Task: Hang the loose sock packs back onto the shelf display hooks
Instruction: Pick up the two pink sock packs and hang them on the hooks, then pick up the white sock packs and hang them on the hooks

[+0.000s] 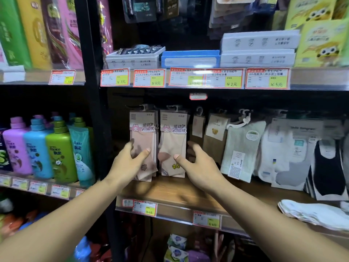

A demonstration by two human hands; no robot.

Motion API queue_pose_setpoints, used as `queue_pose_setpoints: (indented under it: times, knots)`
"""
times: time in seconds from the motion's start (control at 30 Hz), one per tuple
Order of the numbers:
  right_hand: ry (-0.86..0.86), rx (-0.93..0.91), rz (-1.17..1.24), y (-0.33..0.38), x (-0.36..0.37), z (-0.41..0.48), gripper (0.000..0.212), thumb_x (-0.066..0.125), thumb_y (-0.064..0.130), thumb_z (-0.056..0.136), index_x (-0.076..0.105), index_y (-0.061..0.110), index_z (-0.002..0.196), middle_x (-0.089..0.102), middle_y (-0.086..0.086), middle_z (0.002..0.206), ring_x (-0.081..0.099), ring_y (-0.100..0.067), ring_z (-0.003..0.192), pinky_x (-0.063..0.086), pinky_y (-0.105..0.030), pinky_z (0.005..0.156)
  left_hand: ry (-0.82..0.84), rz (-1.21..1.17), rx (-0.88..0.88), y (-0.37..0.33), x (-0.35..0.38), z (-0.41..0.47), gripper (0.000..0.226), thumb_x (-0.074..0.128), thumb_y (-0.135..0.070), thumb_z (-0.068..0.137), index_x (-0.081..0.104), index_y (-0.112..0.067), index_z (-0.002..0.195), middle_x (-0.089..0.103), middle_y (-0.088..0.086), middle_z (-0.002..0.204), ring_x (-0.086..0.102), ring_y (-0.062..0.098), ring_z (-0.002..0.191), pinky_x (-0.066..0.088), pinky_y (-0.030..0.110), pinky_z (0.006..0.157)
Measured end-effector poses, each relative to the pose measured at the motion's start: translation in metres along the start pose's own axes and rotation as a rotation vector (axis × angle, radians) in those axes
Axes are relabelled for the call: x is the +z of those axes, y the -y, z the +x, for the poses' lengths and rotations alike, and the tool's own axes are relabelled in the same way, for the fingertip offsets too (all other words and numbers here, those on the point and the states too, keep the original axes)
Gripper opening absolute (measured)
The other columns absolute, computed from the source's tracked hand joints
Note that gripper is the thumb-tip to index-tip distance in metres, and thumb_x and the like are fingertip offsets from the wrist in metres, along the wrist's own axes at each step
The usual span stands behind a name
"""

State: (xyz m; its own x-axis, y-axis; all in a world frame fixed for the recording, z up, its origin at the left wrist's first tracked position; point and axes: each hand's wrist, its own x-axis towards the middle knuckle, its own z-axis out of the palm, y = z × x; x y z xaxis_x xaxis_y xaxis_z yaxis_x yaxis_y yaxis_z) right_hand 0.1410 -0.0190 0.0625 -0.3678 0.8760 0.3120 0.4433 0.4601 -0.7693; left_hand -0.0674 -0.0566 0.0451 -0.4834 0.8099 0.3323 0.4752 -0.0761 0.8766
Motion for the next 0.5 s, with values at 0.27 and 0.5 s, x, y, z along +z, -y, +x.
queue_pose_setpoints:
  times: [0.27,0.5]
  knots:
    - [-0.014,-0.073,0.049,-0.014,-0.036,-0.041,0.073,0.057,0.055,0.092,0.028,0.034,0.156,0.039,0.006,0.160,0.036,-0.013,0.146,0.031,-0.025,0.106,0.078,0.163,0.096,-0.021,0.009,-0.045,0.081,0.056,-0.063,0.083,0.030,-0.030,0.152,0.039,0.000,0.156,0.040,0.019,0.139,0.035,0.036,0.107]
    - [-0.044,-0.032,0.050,-0.040,-0.079,-0.073,0.078,0.058,0.061,0.088,0.028,0.037,0.156,0.039,0.009,0.159,0.039,-0.011,0.144,0.034,-0.029,0.112,0.152,0.112,0.152,-0.049,0.055,-0.076,0.068,0.059,-0.055,0.085,0.041,-0.028,0.146,0.054,-0.006,0.135,0.054,0.008,0.113,0.039,0.023,0.088]
